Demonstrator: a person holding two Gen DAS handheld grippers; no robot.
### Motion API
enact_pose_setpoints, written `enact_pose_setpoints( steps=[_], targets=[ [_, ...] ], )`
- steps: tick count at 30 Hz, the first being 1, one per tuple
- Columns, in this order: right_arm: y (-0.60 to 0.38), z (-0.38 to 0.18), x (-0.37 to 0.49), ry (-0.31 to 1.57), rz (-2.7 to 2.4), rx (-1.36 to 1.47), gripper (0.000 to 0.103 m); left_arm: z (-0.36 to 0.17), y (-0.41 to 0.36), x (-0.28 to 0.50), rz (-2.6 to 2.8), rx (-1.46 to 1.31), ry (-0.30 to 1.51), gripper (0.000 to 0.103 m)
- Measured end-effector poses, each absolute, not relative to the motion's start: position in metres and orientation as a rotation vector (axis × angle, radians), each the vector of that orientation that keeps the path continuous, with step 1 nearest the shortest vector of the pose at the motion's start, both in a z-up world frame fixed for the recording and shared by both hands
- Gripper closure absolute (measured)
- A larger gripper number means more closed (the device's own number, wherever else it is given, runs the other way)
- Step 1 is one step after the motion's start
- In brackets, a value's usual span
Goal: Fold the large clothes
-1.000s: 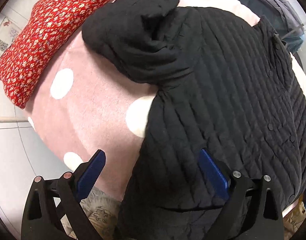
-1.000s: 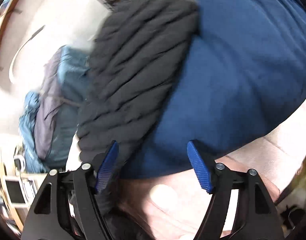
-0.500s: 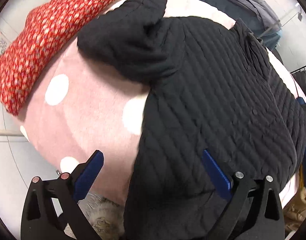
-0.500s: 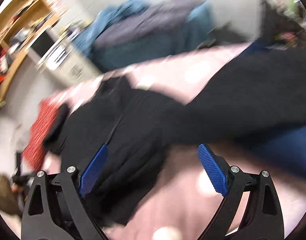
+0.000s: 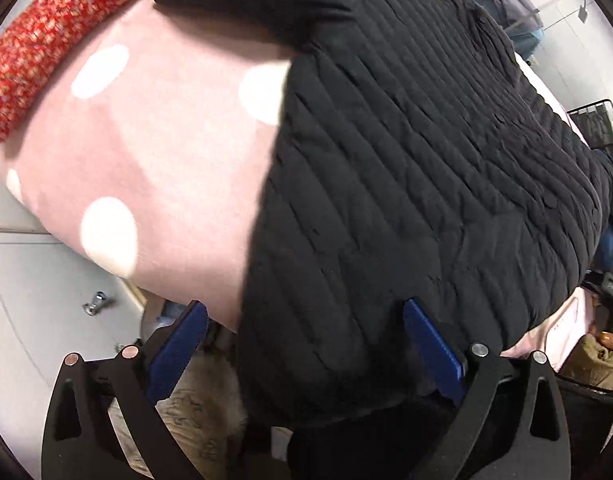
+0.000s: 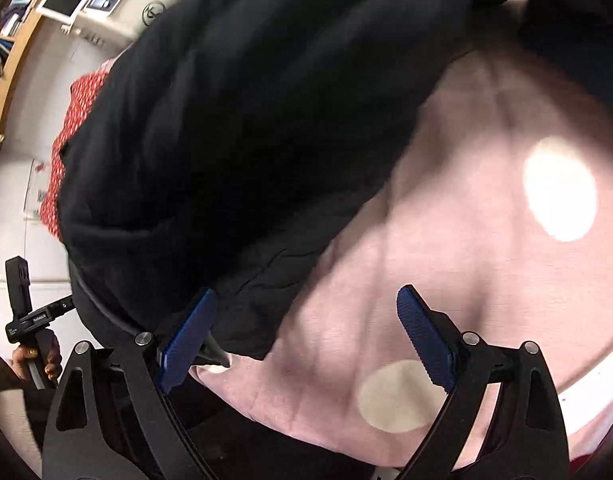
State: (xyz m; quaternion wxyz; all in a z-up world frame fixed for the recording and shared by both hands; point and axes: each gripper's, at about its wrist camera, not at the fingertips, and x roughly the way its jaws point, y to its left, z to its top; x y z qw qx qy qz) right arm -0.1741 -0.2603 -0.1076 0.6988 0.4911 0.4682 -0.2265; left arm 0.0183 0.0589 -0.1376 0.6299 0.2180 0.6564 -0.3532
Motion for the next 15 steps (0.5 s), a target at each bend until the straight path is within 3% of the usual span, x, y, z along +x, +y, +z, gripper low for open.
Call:
enact_pose_setpoints(
  steps=[5, 6, 7, 8, 11, 15],
  targets=[
    [-0.242, -0.138, -0.144, 1.081, -0.427, 1.142, 0.042, -0.152, 0.06, 0.014, -0.8, 0.458, 1.553, 0.007],
    [-0.241, -0.142, -0.14, 1.09, -0.442, 1.14, 0.043, -0.154, 0.061, 0.013, -0.8, 0.459, 1.557, 0.007],
    [-0.24, -0.142, -0.139, 1.084, -0.45, 1.141, 0.052, -0.155, 0.06, 0.013, -0.8, 0.463, 1.562, 0.007],
    [-0.241, -0.141, -0.137, 1.067, -0.446, 1.15, 0.075, -0.155, 0.06, 0.013, -0.801, 0.468, 1.566, 0.007],
    [-0.245, -0.127, -0.147, 0.967, -0.422, 1.237, 0.091, -0.155, 0.054, 0.016, -0.812, 0.485, 1.569, 0.007],
    [-0.24, -0.085, -0.165, 0.857, -0.38, 1.254, 0.098, -0.15, 0.048, 0.02, -0.83, 0.53, 1.558, 0.007]
  ],
)
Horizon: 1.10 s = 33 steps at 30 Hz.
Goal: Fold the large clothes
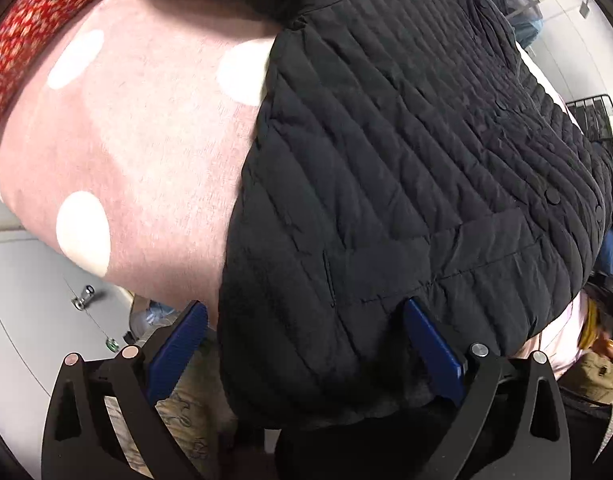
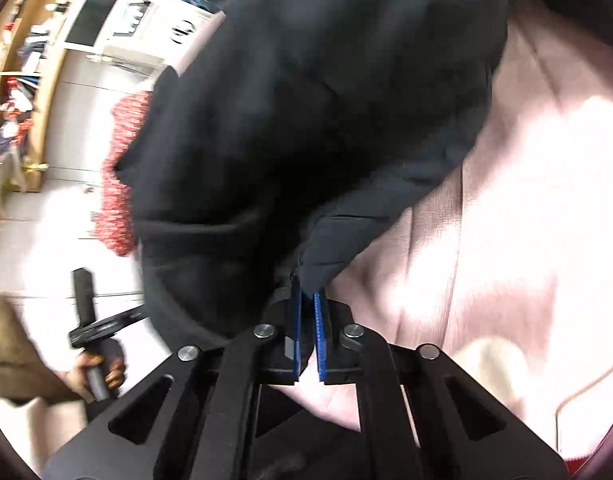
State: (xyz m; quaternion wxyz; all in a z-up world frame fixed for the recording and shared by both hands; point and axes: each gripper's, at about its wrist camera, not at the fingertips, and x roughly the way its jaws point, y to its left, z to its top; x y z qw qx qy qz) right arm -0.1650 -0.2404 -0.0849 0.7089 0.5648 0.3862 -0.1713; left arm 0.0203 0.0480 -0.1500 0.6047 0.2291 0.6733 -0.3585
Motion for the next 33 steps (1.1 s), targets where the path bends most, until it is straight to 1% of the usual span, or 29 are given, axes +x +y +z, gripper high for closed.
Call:
enact_pose_setpoints(
  steps=[2, 6, 8, 10, 11, 12, 13, 14, 16, 19, 20, 21, 23, 24, 25, 26, 28, 30, 33],
  targets=[
    [-0.233, -0.058, -0.179, 0.821, -0.362, 1.251, 0.103, -0.145, 0.043, 0.023, -0.845, 0.541, 1.548, 0.007],
    [-0.223, -0.005, -0.241, 0.689, -0.36, 1.252, 0.103, -0.139, 0.03, 0.029, -0.881, 0.574, 1.531, 0.007],
    [-0.224, 0.0, -0.274, 0.684, -0.443, 1.267, 0.102, -0.141, 0.024, 0.032, -0.894, 0.599, 1.523, 0.007],
    [-0.23, -0.01, -0.298, 0.738, -0.538, 1.268, 0.1, -0.146, 0.021, 0.034, -0.896, 0.614, 1.533, 0.007],
    [-0.231, -0.022, -0.302, 0.79, -0.578, 1.277, 0.085, -0.148, 0.02, 0.035, -0.893, 0.616, 1.54, 0.007],
    [-0.23, -0.037, -0.304, 0.839, -0.608, 1.311, 0.067, -0.151, 0.019, 0.036, -0.886, 0.618, 1.547, 0.007],
    [-0.229, -0.049, -0.301, 0.865, -0.618, 1.346, 0.023, -0.151, 0.02, 0.036, -0.884, 0.618, 1.55, 0.007],
    [-0.224, -0.062, -0.296, 0.863, -0.61, 1.384, 0.014, -0.151, 0.021, 0.037, -0.886, 0.614, 1.551, 0.007],
    [-0.22, -0.085, -0.285, 0.83, -0.56, 1.435, 0.014, -0.15, 0.026, 0.035, -0.885, 0.614, 1.549, 0.007],
    [-0.207, -0.12, -0.256, 0.894, -0.508, 1.458, 0.014, -0.149, 0.038, 0.035, -0.859, 0.622, 1.56, 0.007],
    [-0.205, -0.129, -0.241, 0.927, -0.501, 1.443, 0.016, -0.149, 0.042, 0.036, -0.848, 0.622, 1.566, 0.007],
    [-0.203, -0.14, -0.227, 0.952, -0.481, 1.438, 0.02, -0.15, 0.047, 0.037, -0.834, 0.626, 1.572, 0.007],
    [-0.197, -0.156, -0.206, 0.985, -0.414, 1.449, 0.045, -0.15, 0.054, 0.038, -0.813, 0.636, 1.578, 0.007],
    [-0.195, -0.16, -0.196, 1.01, -0.387, 1.439, 0.05, -0.151, 0.056, 0.039, -0.806, 0.638, 1.581, 0.007],
    [-0.194, -0.159, -0.189, 1.032, -0.381, 1.412, 0.064, -0.152, 0.061, 0.04, -0.802, 0.638, 1.585, 0.007],
    [-0.194, -0.155, -0.183, 1.05, -0.375, 1.375, 0.081, -0.153, 0.064, 0.041, -0.801, 0.639, 1.588, 0.007],
    [-0.196, -0.144, -0.186, 1.007, -0.365, 1.375, 0.092, -0.156, 0.059, 0.044, -0.805, 0.644, 1.591, 0.007],
    [-0.199, -0.125, -0.203, 0.963, -0.358, 1.388, 0.095, -0.159, 0.053, 0.043, -0.821, 0.648, 1.59, 0.007],
    [-0.19, -0.097, -0.231, 1.027, -0.405, 1.278, 0.096, -0.16, 0.043, 0.039, -0.85, 0.651, 1.584, 0.007]
  ],
)
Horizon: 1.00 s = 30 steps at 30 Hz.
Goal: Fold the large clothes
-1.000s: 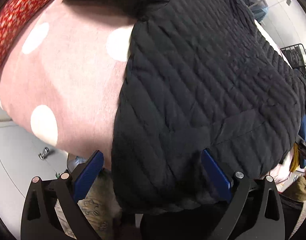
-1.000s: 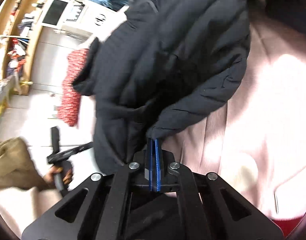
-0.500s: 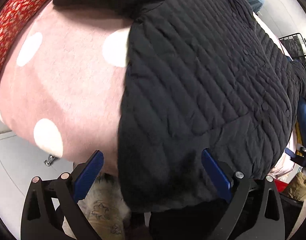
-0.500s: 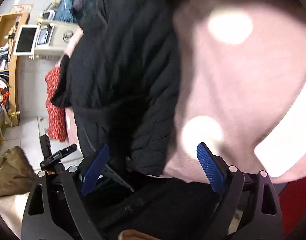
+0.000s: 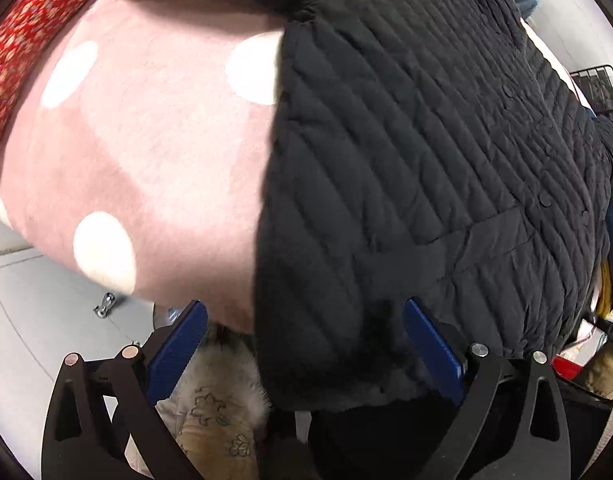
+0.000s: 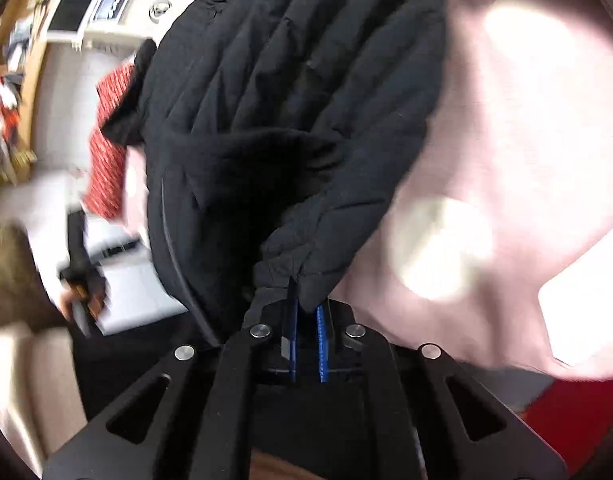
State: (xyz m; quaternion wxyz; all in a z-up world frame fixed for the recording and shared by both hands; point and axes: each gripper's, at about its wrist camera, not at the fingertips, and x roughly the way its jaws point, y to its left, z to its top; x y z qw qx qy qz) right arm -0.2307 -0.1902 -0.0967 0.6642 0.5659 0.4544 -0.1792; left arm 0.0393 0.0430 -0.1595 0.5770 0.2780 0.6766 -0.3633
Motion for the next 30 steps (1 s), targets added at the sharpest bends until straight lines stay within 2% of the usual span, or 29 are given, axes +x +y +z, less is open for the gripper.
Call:
enact_pose_setpoints(
  steps=[3, 4, 9, 11, 12, 13, 14, 15, 19, 21, 22, 23, 25, 28, 30],
  targets=[
    [-0.184, -0.078, -0.266, 1.093, -0.485, 1.254, 0.096, -0.163, 0.035, 0.037, -0.863, 0.663, 1.569, 0.007],
    [-0.185, -0.076, -0.28, 1.103, -0.517, 1.266, 0.101, -0.163, 0.033, 0.037, -0.864, 0.663, 1.562, 0.007],
    [-0.194, -0.096, -0.32, 1.349, -0.724, 1.183, 0.102, -0.16, 0.027, 0.039, -0.856, 0.63, 1.561, 0.007],
    [-0.204, -0.093, -0.315, 1.292, -0.771, 1.185, 0.1, -0.16, 0.027, 0.038, -0.848, 0.64, 1.562, 0.007],
    [-0.211, -0.091, -0.311, 1.237, -0.757, 1.205, 0.095, -0.158, 0.028, 0.037, -0.85, 0.638, 1.559, 0.007],
    [-0.217, -0.089, -0.301, 1.174, -0.734, 1.232, 0.062, -0.156, 0.028, 0.036, -0.854, 0.633, 1.554, 0.007],
    [-0.221, -0.09, -0.292, 1.142, -0.717, 1.248, 0.008, -0.155, 0.027, 0.033, -0.859, 0.63, 1.55, 0.007],
    [-0.225, -0.093, -0.279, 1.124, -0.7, 1.257, 0.007, -0.152, 0.025, 0.03, -0.868, 0.632, 1.542, 0.007],
    [-0.226, -0.127, -0.219, 1.159, -0.658, 1.205, 0.008, -0.135, 0.017, 0.015, -0.901, 0.645, 1.507, 0.007],
    [-0.224, -0.146, -0.204, 1.191, -0.644, 1.215, 0.016, -0.128, 0.012, 0.007, -0.917, 0.651, 1.486, 0.007],
    [-0.219, -0.155, -0.197, 1.214, -0.615, 1.222, 0.038, -0.123, 0.009, 0.003, -0.925, 0.653, 1.477, 0.007],
    [-0.215, -0.159, -0.192, 1.249, -0.614, 1.185, 0.067, -0.119, 0.007, -0.001, -0.935, 0.652, 1.474, 0.007],
    [-0.206, -0.154, -0.182, 1.299, -0.617, 1.064, 0.086, -0.107, -0.004, -0.005, -0.967, 0.636, 1.453, 0.007],
    [-0.203, -0.143, -0.179, 1.375, -0.666, 0.954, 0.09, -0.08, -0.026, -0.013, -1.016, 0.619, 1.372, 0.007],
    [-0.208, -0.142, -0.183, 1.384, -0.692, 0.981, 0.089, -0.066, -0.043, -0.021, -1.006, 0.656, 1.264, 0.007]
  ],
)
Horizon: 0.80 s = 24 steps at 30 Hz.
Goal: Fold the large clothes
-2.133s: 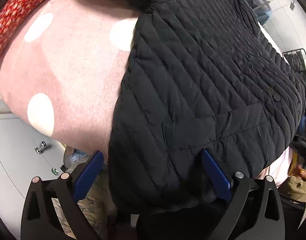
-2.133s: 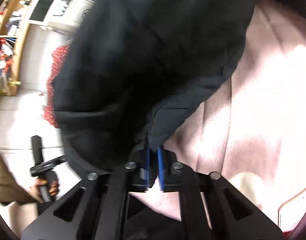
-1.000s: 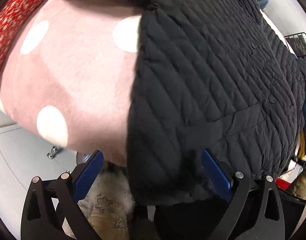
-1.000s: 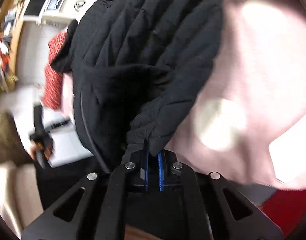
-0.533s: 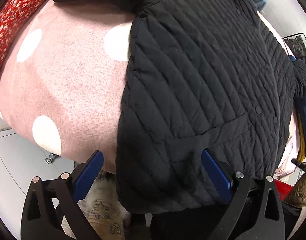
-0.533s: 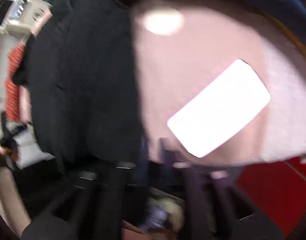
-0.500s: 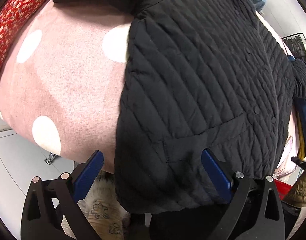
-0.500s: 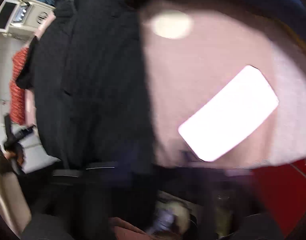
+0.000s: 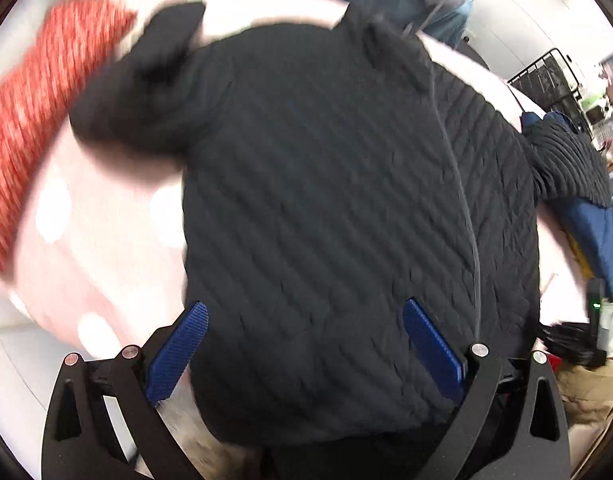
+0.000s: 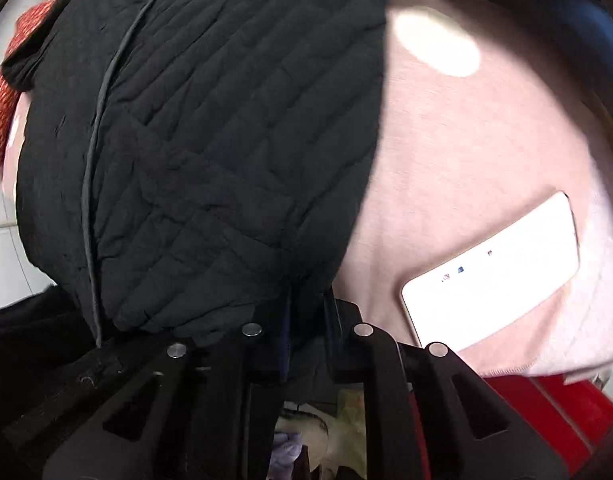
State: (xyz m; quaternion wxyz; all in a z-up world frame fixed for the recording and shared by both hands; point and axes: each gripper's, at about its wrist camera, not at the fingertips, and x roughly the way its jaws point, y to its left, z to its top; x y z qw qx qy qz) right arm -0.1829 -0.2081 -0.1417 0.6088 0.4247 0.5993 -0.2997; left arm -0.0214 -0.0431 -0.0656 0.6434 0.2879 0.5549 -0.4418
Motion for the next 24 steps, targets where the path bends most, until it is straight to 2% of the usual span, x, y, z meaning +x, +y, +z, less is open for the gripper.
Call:
enact_pose_setpoints(
  steps=[1, 3, 4, 5, 6, 9, 13, 19, 21, 24],
  targets=[
    [-0.213, -0.139, -0.184, 1.378, -0.719, 1.039, 0.089, -0.063, -0.05, -0.022, -0.984, 0.685, 1.218, 0.007],
    [-0.23, -0.122, -0.174, 1.295, -0.742, 1.144, 0.079, -0.061, -0.059, -0.029, -0.957, 0.726, 1.167, 0.007],
    [-0.239, -0.107, -0.169, 1.229, -0.733, 1.176, 0.06, -0.062, -0.06, -0.033, -0.957, 0.728, 1.165, 0.007],
    [-0.247, -0.09, -0.166, 1.167, -0.727, 1.193, 0.034, -0.063, -0.061, -0.035, -0.961, 0.724, 1.173, 0.007],
    [-0.256, -0.07, -0.16, 1.096, -0.727, 1.2, 0.026, -0.066, -0.063, -0.039, -0.965, 0.721, 1.191, 0.007],
    [-0.293, 0.019, -0.126, 0.853, -0.665, 1.14, 0.023, -0.073, -0.058, -0.041, -0.961, 0.729, 1.231, 0.007],
    [-0.317, 0.119, -0.059, 0.929, -0.677, 1.003, 0.023, -0.075, -0.053, -0.036, -0.948, 0.739, 1.246, 0.007],
    [-0.279, 0.271, -0.018, 0.579, -0.277, 1.041, 0.018, -0.072, -0.049, -0.028, -0.92, 0.718, 1.24, 0.007],
    [-0.258, 0.304, -0.003, 0.504, -0.225, 0.98, 0.008, -0.073, -0.047, -0.026, -0.906, 0.713, 1.251, 0.007],
    [-0.239, 0.337, 0.021, 0.42, -0.142, 0.927, 0.008, -0.078, -0.043, -0.022, -0.886, 0.698, 1.278, 0.007]
  ],
)
